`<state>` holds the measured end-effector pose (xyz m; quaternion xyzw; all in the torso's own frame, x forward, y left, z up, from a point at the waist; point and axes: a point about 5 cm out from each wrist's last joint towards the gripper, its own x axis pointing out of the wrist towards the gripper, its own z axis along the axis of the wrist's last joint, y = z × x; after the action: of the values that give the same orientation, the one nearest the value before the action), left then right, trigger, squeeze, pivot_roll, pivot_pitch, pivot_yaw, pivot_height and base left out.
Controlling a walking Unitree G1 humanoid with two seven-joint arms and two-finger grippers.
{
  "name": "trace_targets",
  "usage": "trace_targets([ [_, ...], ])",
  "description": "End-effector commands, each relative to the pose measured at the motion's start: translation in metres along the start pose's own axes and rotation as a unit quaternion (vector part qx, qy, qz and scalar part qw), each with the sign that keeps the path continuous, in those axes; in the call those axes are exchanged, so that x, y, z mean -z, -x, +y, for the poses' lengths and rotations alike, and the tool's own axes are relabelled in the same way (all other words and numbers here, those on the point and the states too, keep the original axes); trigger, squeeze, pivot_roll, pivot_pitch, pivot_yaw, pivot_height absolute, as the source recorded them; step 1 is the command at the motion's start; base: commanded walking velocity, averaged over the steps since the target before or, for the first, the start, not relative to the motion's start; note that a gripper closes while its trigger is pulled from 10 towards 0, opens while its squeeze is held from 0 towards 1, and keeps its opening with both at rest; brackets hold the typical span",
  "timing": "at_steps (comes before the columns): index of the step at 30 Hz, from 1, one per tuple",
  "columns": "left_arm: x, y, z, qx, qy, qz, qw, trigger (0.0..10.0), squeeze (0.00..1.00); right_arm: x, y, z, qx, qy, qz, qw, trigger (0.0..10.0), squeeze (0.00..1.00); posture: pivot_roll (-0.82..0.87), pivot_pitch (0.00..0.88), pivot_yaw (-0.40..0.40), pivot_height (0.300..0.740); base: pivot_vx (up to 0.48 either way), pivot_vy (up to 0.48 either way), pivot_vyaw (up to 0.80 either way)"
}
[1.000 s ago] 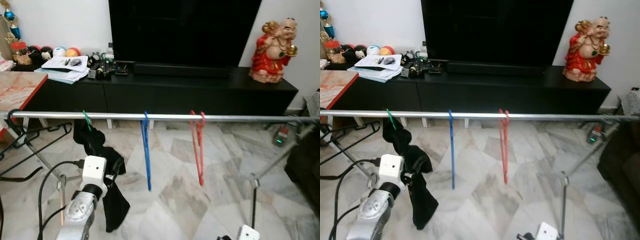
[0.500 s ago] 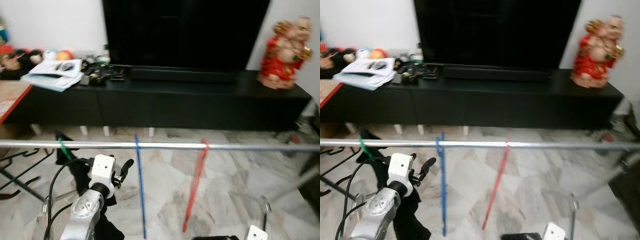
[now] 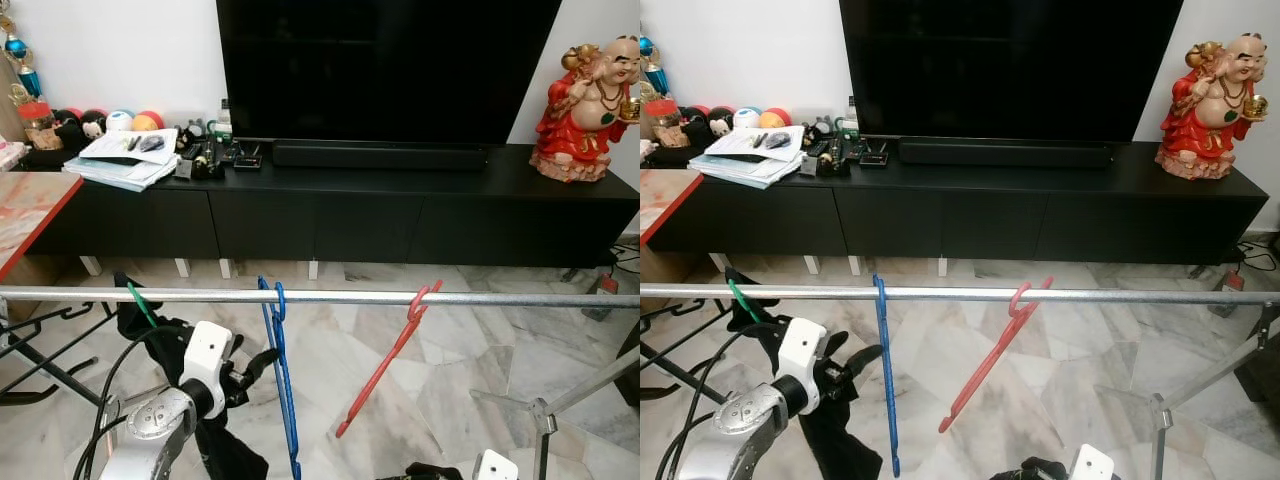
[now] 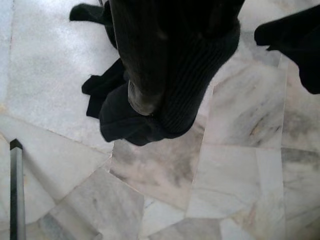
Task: Hang hanger
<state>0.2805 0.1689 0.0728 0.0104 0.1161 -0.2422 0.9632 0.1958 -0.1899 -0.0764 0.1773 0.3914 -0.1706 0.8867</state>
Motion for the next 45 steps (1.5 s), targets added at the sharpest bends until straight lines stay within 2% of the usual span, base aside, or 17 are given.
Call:
trace_targets([
  [1, 0.0, 0.001, -0.005, 0.032, -0.001, 0.013, 0.999, 10.0, 0.0, 0.001, 0.0, 0.001, 0.001, 0.003, 0.0, 1.0, 10.0, 0.0, 0.11, 0.0, -0.01, 0.74, 0.0, 0.0, 0.0],
  [4, -0.004, -0.001, -0.006, 0.037, -0.003, 0.012, 0.999, 10.0, 0.0, 0.003, 0.001, 0.001, 0.001, 0.003, 0.002, 1.0, 10.0, 0.0, 0.11, 0.0, -0.004, 0.74, 0.0, 0.0, 0.0],
  [6, -0.011, -0.008, -0.006, 0.033, 0.01, 0.003, 0.999, 10.0, 0.0, 0.005, 0.001, 0.001, 0.001, 0.004, 0.004, 1.0, 10.0, 0.0, 0.11, 0.0, -0.001, 0.74, 0.0, 0.0, 0.0],
  [9, -0.015, -0.016, -0.004, 0.022, 0.001, 0.012, 1.0, 10.0, 0.0, 0.006, 0.001, 0.001, 0.001, 0.004, 0.006, 1.0, 10.0, 0.0, 0.11, 0.0, 0.004, 0.74, 0.0, 0.0, 0.0],
  [11, -0.022, -0.02, -0.004, 0.023, 0.041, -0.005, 0.999, 10.0, 0.0, 0.007, 0.002, 0.002, 0.001, 0.002, 0.007, 1.0, 10.0, 0.0, 0.1, 0.0, 0.009, 0.74, 0.0, 0.0, 0.0],
  [15, -0.028, -0.021, -0.007, 0.048, 0.058, -0.014, 0.997, 10.0, 0.0, 0.009, 0.002, 0.001, 0.001, 0.002, 0.008, 1.0, 10.0, 0.0, 0.1, 0.0, 0.012, 0.74, 0.0, 0.0, 0.0],
  [16, -0.03, -0.022, -0.013, 0.083, 0.048, -0.002, 0.995, 10.0, 0.0, 0.01, 0.002, 0.001, 0.001, 0.002, 0.01, 1.0, 10.0, 0.0, 0.1, 0.0, 0.013, 0.74, 0.0, 0.0, 0.0],
  [19, -0.031, -0.023, -0.018, 0.101, 0.035, 0.006, 0.994, 10.0, 0.0, 0.011, 0.003, 0.001, 0.001, 0.002, 0.012, 1.0, 10.0, 0.0, 0.1, 0.0, 0.016, 0.74, 0.0, 0.0, 0.0],
  [24, -0.028, -0.032, -0.012, 0.054, 0.017, 0.035, 0.998, 10.0, 0.0, 0.013, 0.003, 0.0, 0.002, 0.002, 0.015, 1.0, 10.0, 0.0, 0.1, 0.0, 0.016, 0.74, 0.0, 0.0, 0.0],
  [31, -0.021, -0.038, -0.003, -0.014, 0.027, 0.062, 0.998, 10.0, 0.0, 0.016, 0.004, -0.001, 0.002, 0.004, 0.022, 1.0, 10.0, 0.0, 0.1, 0.0, 0.016, 0.74, 0.0, 0.0, 0.0],
  [37, -0.017, -0.038, -0.003, -0.021, 0.021, 0.071, 0.997, 10.0, 0.0, 0.017, 0.004, -0.001, 0.0, 0.005, 0.024, 1.0, 10.0, 0.0, 0.1, 0.0, 0.015, 0.74, 0.0, 0.0, 0.0],
  [45, -0.025, -0.042, -0.006, -0.022, 0.057, 0.056, 0.997, 10.0, 0.0, 0.019, 0.004, 0.0, -0.001, 0.008, 0.026, 1.0, 10.0, 0.0, 0.1, 0.0, 0.016, 0.74, 0.0, 0.0, 0.0],
])
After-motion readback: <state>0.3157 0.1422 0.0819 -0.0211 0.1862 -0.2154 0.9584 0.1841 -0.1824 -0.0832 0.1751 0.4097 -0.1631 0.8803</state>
